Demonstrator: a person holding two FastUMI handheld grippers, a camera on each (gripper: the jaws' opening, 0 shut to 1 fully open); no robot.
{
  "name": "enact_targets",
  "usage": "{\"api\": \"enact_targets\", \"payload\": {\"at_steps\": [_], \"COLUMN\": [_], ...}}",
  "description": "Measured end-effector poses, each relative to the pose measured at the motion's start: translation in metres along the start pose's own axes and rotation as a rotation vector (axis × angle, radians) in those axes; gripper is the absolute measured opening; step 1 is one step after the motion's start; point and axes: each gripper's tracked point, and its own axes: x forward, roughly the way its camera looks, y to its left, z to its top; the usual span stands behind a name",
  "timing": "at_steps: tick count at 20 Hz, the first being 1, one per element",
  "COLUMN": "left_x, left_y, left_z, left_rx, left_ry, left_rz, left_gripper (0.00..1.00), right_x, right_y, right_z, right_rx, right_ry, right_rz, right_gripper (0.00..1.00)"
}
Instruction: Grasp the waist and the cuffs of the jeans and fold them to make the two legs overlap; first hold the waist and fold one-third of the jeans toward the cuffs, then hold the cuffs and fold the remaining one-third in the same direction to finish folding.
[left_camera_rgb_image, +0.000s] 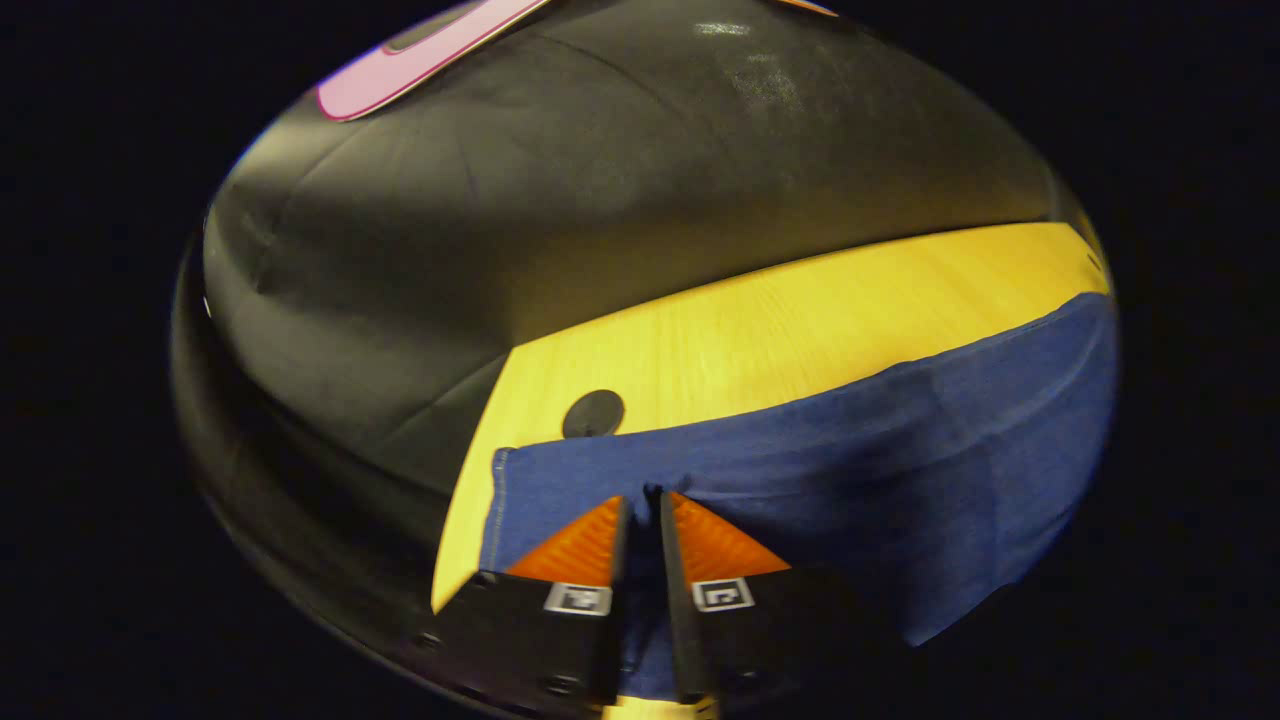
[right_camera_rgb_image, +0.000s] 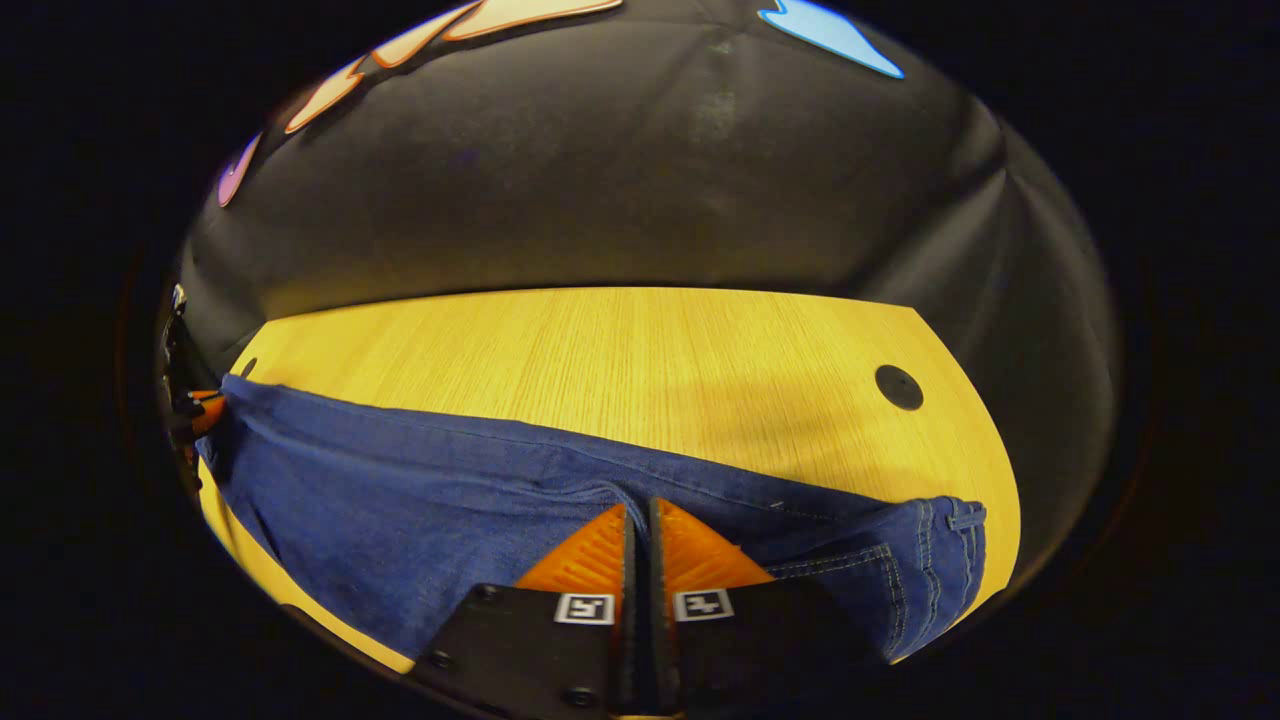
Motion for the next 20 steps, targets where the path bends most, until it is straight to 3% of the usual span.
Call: {"api": "enact_targets", "payload": {"at_steps": [3,4,8,10,14,15,20], "left_x": [-0.021,-0.015,-0.048,-0.074,-0.127,-0.14,-0.188], "left_y": [-0.006,-0.004,-0.013,-0.017,-0.026,-0.031,-0.046], "left_z": [0.011,0.008,0.016,0.014,0.0,-0.005,-0.02], "left_rx": [-0.023,-0.037,-0.095,-0.113,-0.158,-0.167,-0.177], "left_ry": [-0.031,-0.045,-0.099,-0.12,-0.158,-0.161,-0.195], "left_rz": [0.008,0.006,-0.021,-0.021,-0.025,-0.03,-0.036], "left_gripper": [1.0,0.95,0.95,0.95,0.95,0.95,0.96], "right_x": [-0.017,-0.023,-0.063,-0.083,-0.113,-0.118,-0.125], "right_y": [0.002,0.0,-0.028,-0.057,-0.123,-0.14,-0.205], "right_z": [0.002,0.003,0.001,-0.01,-0.04,-0.048,-0.087], "right_rx": [-0.003,0.014,0.081,0.1,0.145,0.163,0.264], "right_ry": [-0.007,-0.016,-0.042,-0.042,-0.013,-0.005,0.033], "right_rz": [0.029,0.035,0.014,-0.028,-0.117,-0.138,-0.219], "right_gripper": [0.97,0.93,0.98,0.94,0.97,0.94,0.97]}}
